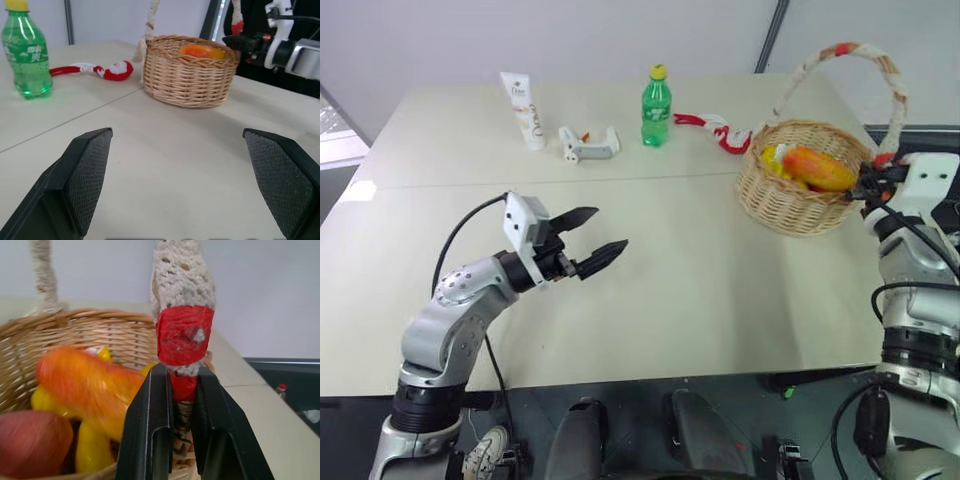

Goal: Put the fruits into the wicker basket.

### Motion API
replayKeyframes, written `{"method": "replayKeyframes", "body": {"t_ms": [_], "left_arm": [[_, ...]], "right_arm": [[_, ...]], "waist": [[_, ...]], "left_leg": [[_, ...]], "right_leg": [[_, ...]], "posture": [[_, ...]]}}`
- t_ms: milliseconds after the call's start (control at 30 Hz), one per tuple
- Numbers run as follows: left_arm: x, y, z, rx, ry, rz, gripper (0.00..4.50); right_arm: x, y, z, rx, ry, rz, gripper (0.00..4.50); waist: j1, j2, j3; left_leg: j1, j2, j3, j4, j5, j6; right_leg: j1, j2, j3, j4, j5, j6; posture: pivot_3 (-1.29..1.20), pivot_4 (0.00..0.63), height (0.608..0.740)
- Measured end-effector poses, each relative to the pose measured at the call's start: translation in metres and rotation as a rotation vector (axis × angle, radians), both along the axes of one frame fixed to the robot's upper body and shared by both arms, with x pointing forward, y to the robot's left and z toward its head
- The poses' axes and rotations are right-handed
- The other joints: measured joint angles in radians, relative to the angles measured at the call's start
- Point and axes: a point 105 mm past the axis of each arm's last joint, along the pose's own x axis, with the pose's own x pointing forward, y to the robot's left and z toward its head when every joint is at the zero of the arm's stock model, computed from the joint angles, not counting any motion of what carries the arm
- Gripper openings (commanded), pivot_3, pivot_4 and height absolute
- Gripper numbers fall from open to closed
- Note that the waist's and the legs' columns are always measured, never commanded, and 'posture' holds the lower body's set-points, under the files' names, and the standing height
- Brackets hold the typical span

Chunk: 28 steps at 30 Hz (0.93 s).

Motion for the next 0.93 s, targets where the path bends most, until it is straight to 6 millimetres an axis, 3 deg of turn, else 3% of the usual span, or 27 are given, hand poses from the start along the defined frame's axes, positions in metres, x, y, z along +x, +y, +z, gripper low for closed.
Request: {"method": "replayKeyframes", "body": {"t_ms": [33, 167, 300, 433, 533, 633, 733, 800, 933], "left_arm": [[0.0, 0.0, 0.0, 0.001, 0.0, 0.004, 4.5], [0.003, 0.004, -0.003, 0.004, 0.006, 0.038, 4.5], [0.007, 0.018, -0.016, 0.036, 0.044, 0.109, 4.5], [0.013, 0.049, -0.031, 0.076, 0.091, 0.223, 4.5], [0.014, 0.074, -0.04, 0.098, 0.117, 0.303, 4.5], [0.013, 0.092, -0.047, 0.117, 0.132, 0.374, 4.5], [0.008, 0.103, -0.057, 0.125, 0.154, 0.422, 4.5], [0.004, 0.11, -0.062, 0.127, 0.164, 0.454, 4.5], [-0.001, 0.113, -0.067, 0.12, 0.174, 0.478, 4.5]], "right_arm": [[0.0, -0.001, 0.0, 0.0, -0.003, -0.003, 1.34], [-0.004, -0.002, 0.0, -0.012, -0.006, -0.008, 3.31], [-0.028, -0.011, -0.002, -0.072, 0.008, 0.017, 3.31], [-0.056, -0.005, -0.018, -0.116, 0.094, 0.142, 3.31], [-0.07, 0.024, -0.028, -0.164, 0.165, 0.336, 3.31], [-0.078, 0.08, -0.04, -0.221, 0.232, 0.614, 3.31], [-0.083, 0.121, -0.055, -0.231, 0.278, 0.809, 3.31], [-0.078, 0.135, -0.06, -0.225, 0.286, 0.859, 3.31], [-0.068, 0.139, -0.064, -0.238, 0.294, 0.872, 3.31]], "waist": [[0.002, 0.0, 0.0], [0.007, 0.0, 0.0], [0.017, 0.0, 0.0], [0.012, 0.0, 0.0], [0.001, 0.0, 0.0], [-0.002, 0.0, 0.0], [0.005, 0.0, 0.0], [0.007, 0.0, 0.0], [0.017, 0.0, 0.0]], "left_leg": [[0.0, 0.0, 0.0, 0.0, 0.0, 0.0], [-0.001, 0.0, 0.0, 0.0, 0.0, 0.0], [-0.002, -0.001, -0.001, 0.0, 0.0, 0.0], [-0.001, 0.0, -0.001, 0.0, 0.0, 0.0], [0.001, 0.001, -0.001, 0.0, 0.0, 0.0], [0.003, 0.003, -0.001, 0.0, 0.0, 0.0], [0.002, 0.004, -0.001, 0.0, 0.0, 0.0], [0.002, 0.003, -0.001, 0.0, 0.0, 0.0], [0.001, 0.002, -0.001, 0.0, 0.0, 0.0]], "right_leg": [[0.0, 0.0, 0.0, 0.0, 0.0, 0.0], [0.0, -0.001, 0.0, 0.0, 0.0, 0.0], [0.0, -0.002, 0.0, -0.001, 0.0, 0.0], [0.0, -0.002, 0.0, -0.001, 0.0, 0.0], [0.0, 0.0, 0.001, -0.001, 0.0, 0.0], [0.002, 0.002, 0.001, 0.0, 0.0, 0.0], [0.003, 0.003, 0.001, -0.001, 0.0, 0.0], [0.003, 0.002, 0.001, -0.001, 0.0, 0.0], [0.003, -0.001, -0.001, -0.001, 0.0, 0.0]], "posture": [[0.0, 0.15, 0.74], [0.0, 0.15, 0.74], [0.0, 0.15, 0.74], [0.0, 0.15, 0.74], [0.0, 0.15, 0.74], [0.0, 0.15, 0.74], [0.0, 0.15, 0.74], [0.0, 0.15, 0.74], [0.0, 0.15, 0.74]]}}
